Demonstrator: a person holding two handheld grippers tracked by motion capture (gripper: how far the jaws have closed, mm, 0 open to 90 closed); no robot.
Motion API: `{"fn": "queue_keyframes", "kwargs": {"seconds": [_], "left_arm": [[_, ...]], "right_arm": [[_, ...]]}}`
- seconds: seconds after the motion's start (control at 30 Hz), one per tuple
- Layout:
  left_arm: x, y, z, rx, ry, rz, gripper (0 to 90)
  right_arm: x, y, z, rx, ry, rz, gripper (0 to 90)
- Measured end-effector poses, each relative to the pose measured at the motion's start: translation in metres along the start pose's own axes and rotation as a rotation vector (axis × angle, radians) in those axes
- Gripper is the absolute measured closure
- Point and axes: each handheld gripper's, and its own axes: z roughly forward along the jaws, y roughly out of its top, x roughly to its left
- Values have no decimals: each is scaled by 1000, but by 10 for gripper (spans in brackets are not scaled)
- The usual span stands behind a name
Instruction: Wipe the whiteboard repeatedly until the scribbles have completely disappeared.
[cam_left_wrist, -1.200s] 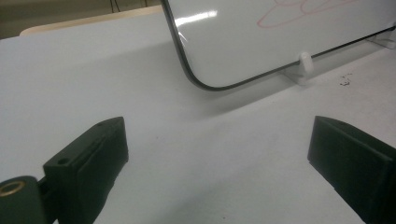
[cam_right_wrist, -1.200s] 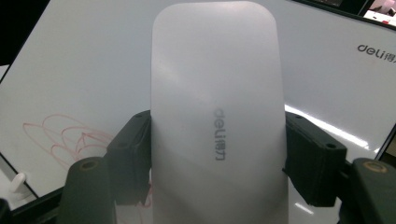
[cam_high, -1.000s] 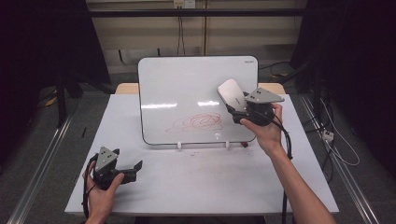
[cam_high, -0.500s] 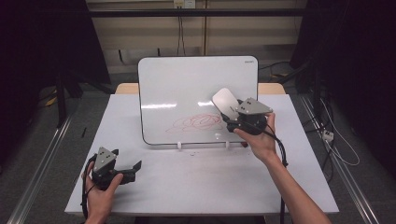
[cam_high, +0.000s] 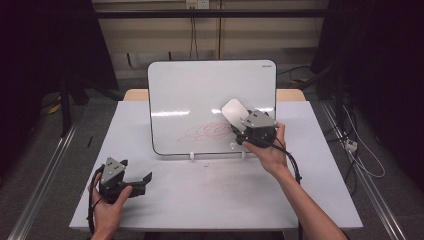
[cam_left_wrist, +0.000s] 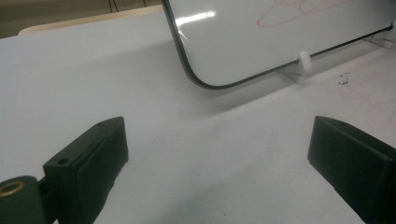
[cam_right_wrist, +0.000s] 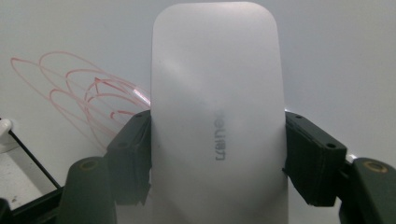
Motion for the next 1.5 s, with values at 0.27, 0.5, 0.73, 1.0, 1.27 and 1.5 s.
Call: {"fn": "queue_keyframes", "kwargs": {"seconds": [0.27,0.5,0.73,1.0,1.27,1.5], "left_arm": [[-2,1,0,1,0,1,49],[-2,1,0,1,3,6,49],[-2,1,-1,-3,0,2,49],[-2,1,-1,-1,4,4,49],[-3,2,-1,-6,6,7,49],[-3,2,-1,-2,8,10,49]], "right_arm": [[1,-4,10,25,-32,-21,315],[4,-7,19,57,-60,-41,315],[10,-8,22,72,-99,-73,316],[16,-8,24,78,-138,-101,315],[21,-9,25,78,-142,-102,315],[28,-9,26,82,-137,-104,315]]}}
